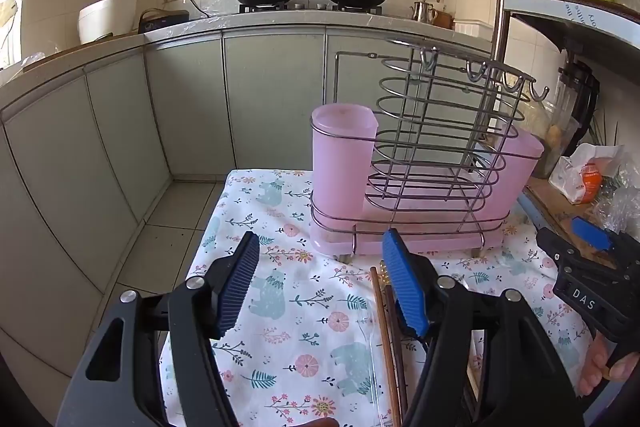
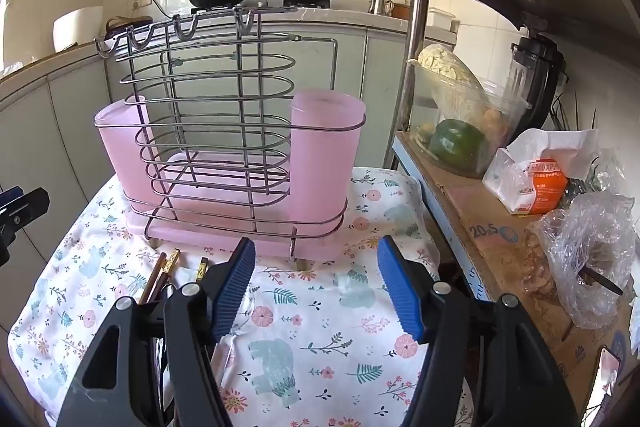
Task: Organize utensils
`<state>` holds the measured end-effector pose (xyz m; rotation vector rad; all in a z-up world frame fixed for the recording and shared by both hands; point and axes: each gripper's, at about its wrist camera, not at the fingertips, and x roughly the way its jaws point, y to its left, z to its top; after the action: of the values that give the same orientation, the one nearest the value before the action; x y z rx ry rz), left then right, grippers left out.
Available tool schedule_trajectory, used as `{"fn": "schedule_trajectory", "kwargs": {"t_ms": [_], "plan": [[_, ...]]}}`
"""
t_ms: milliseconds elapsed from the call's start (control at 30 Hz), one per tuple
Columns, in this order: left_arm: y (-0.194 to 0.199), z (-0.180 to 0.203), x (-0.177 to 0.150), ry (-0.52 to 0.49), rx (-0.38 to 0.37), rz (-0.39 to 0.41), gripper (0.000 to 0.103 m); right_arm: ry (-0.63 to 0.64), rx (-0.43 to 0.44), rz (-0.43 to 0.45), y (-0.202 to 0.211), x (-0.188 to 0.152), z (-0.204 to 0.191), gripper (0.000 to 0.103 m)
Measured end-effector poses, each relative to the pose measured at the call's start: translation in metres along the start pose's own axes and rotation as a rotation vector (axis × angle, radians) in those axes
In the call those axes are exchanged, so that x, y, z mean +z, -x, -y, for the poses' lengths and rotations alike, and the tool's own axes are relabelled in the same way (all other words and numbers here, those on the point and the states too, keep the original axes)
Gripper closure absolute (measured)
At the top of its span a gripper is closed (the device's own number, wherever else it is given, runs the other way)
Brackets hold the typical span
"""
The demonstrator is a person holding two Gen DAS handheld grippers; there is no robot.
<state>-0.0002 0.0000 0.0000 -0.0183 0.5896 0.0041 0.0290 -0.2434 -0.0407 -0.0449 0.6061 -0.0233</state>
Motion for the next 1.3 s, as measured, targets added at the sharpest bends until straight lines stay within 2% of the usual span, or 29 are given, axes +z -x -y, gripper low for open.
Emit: {"fn": "schedule_trajectory", "kwargs": {"t_ms": [1300], "plan": [[-0.0013,0.0009,-0.0015,0.001,-0.005,-0.006,0.038,0.021,-0.003,0.001,-0.0002,0.0023,-0.0044,0.04]]}}
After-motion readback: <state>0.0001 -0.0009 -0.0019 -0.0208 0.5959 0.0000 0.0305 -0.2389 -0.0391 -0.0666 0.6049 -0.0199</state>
